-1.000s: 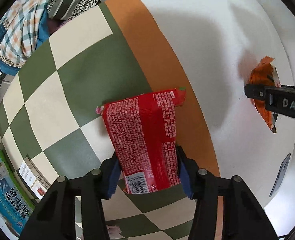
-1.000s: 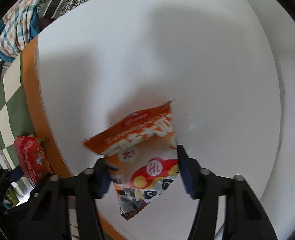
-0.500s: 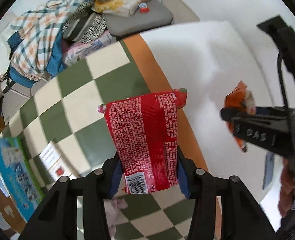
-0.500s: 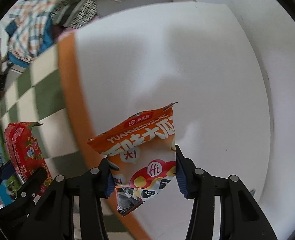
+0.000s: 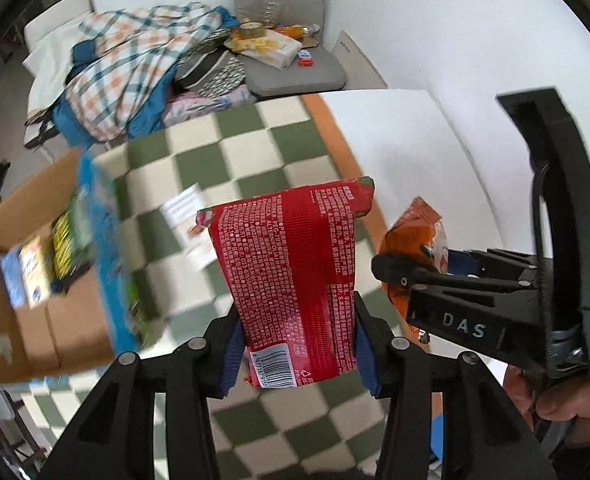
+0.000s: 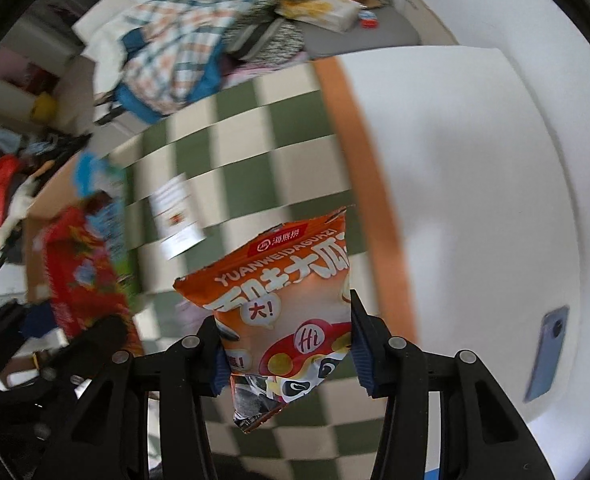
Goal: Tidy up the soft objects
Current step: 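Carry both snack packs toward the cardboard box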
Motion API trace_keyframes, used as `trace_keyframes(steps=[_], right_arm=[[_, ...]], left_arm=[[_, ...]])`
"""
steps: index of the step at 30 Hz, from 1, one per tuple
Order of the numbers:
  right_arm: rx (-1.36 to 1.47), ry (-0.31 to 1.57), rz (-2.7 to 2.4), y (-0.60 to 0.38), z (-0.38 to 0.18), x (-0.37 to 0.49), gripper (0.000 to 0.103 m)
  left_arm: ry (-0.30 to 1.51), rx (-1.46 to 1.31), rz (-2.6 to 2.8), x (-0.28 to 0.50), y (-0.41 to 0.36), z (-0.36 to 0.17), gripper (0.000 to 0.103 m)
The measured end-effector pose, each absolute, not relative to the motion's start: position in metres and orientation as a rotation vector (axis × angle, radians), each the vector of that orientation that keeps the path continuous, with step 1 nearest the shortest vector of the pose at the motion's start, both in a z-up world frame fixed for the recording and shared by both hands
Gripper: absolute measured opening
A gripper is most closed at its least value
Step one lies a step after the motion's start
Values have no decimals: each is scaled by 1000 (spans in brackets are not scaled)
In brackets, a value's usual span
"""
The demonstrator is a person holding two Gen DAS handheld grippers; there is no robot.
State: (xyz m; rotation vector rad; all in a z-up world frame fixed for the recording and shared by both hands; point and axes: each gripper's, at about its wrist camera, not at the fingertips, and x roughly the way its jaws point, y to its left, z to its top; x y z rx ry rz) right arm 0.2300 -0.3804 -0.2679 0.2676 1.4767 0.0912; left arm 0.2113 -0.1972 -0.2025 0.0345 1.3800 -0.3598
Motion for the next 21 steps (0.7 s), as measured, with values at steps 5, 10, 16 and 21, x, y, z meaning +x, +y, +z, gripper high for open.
trace_keyframes(steps=[5, 10, 16, 21], right_arm=[[269, 1456, 200, -315, -236, 199, 50], [261, 1441, 316, -241, -206, 186, 50], [222, 1450, 448, -130, -207, 199, 50], [185, 1454, 504, -53, -213, 215, 50]], left_arm=[[1381, -19, -299, 182, -121, -186, 44], [1357, -72, -190, 171, -35, -170, 44], [1355, -68, -40, 183, 63, -169, 44], [1410, -69, 52, 208, 133, -189, 44]])
